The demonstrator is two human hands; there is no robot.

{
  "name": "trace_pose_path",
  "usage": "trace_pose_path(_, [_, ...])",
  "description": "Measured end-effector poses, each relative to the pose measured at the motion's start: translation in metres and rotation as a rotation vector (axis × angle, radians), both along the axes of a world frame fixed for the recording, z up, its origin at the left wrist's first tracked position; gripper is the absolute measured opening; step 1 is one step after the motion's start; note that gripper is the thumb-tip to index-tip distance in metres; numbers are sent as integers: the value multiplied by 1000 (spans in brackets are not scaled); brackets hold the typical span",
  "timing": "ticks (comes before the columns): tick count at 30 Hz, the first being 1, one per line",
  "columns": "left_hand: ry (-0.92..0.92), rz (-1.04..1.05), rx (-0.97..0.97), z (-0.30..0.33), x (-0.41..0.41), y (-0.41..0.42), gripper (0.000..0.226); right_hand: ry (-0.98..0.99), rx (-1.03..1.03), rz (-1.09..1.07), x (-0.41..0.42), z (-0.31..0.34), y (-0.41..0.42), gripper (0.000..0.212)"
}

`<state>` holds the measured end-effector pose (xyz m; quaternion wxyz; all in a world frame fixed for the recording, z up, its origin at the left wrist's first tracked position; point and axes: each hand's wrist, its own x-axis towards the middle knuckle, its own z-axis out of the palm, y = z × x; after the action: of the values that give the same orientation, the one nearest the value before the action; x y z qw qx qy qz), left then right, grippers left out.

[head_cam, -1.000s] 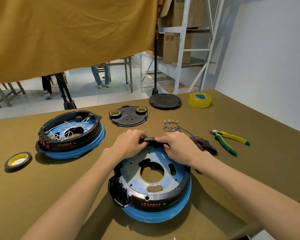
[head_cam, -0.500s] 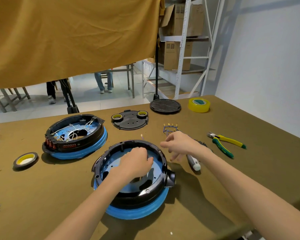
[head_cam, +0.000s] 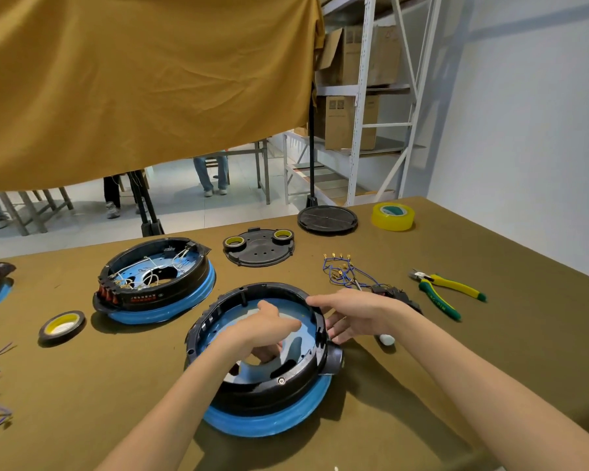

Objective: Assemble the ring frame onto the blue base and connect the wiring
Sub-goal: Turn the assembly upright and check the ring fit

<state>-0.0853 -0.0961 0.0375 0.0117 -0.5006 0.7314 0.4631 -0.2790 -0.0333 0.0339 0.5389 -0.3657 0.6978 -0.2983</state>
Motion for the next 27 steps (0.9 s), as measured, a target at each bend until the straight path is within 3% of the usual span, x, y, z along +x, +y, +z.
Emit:
trace_pose_path(5, [-6,-44,-103,16,-3,-4,76,-254,1,-169,1,3,4,81])
trace_pose_path(7, [-31,-60,-328,22,-5,-2,74,-296,-37,-251,1,5,4,75])
trace_pose_path(10, [168,-63,-629,32,-12,16,65,-420,-91,-348,-1,12,5,70])
trace_pose_path(14, [186,-220,-874,35,-21,39,71,-624,-161,-355,4,23,9,61])
trace_pose_path(18, [157,-147,-1088,36,-21,37,80,-806,-222,-429,5,35,15,58])
trace_pose_path(22, [152,-136,-1202,44,-16,29,89,-839,-233,-416,5,46,23,58])
trace_pose_path(27, [42,-105,-1138,61,-15,22,105,-787,-273,-351,11,56,27,56])
